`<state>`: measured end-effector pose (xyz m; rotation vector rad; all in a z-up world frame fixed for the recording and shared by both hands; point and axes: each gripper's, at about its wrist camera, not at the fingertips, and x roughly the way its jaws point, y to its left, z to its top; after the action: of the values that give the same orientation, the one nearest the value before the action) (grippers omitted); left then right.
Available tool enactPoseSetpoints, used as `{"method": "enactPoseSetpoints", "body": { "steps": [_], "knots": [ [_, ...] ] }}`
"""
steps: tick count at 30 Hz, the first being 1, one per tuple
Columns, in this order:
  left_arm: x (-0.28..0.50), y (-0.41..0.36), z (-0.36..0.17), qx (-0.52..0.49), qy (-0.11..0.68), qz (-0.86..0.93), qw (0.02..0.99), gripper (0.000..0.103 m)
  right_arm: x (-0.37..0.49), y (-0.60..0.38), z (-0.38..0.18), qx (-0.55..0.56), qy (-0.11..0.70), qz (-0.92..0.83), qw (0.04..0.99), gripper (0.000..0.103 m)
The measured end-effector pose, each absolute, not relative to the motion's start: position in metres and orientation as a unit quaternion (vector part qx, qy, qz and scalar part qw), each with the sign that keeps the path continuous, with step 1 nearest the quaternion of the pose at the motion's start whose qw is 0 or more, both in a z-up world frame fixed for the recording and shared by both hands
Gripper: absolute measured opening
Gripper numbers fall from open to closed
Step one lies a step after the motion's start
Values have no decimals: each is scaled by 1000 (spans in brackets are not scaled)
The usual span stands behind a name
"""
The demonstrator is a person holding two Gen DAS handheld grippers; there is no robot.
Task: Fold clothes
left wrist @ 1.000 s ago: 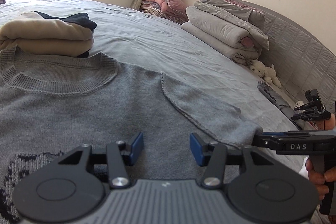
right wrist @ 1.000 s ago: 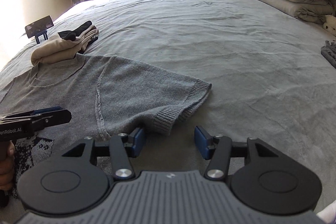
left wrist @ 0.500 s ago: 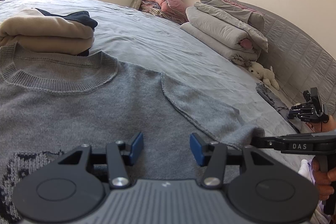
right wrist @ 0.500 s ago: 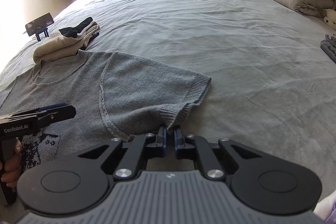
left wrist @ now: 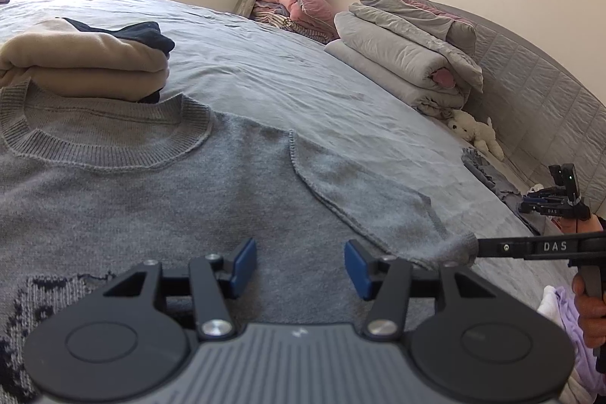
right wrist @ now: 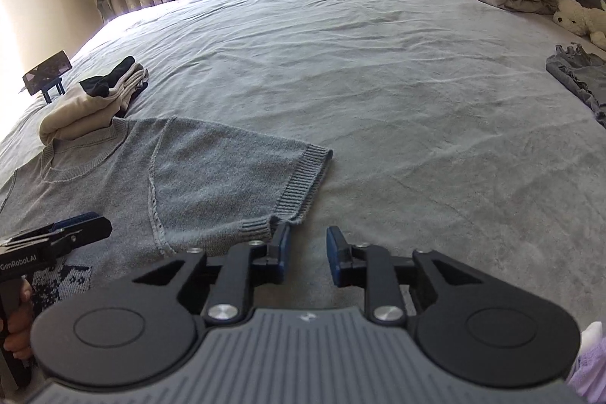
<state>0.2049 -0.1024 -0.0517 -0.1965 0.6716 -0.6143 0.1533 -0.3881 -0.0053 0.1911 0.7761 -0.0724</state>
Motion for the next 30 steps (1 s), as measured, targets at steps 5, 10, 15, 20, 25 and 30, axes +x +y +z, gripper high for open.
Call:
{"method": "enactPoseSetpoints", "body": {
  "steps": [5,10,15,20,25,30],
  "knots": [
    [225,-121,-32,5,335,-280,900,53,191,-400,-15,92,371,-39,923,44],
    [278,-142,-15,70,316,-276,905,53,213,-419,-28,126,353,-37,927,44],
    [323,-148,-25,89,304,-268,910,53,220,-421,-35,123,332,-26,935,45],
    [340,-135,-32,98,295,-255,916,53,216,-417,-39,102,317,-9,943,46],
    [345,-119,-38,84,300,-262,913,49,215,-406,-40,70,315,4,946,29],
    [336,-121,-37,81,277,-254,923,8,213,-385,-35,3,292,-20,956,3]
  ]
}}
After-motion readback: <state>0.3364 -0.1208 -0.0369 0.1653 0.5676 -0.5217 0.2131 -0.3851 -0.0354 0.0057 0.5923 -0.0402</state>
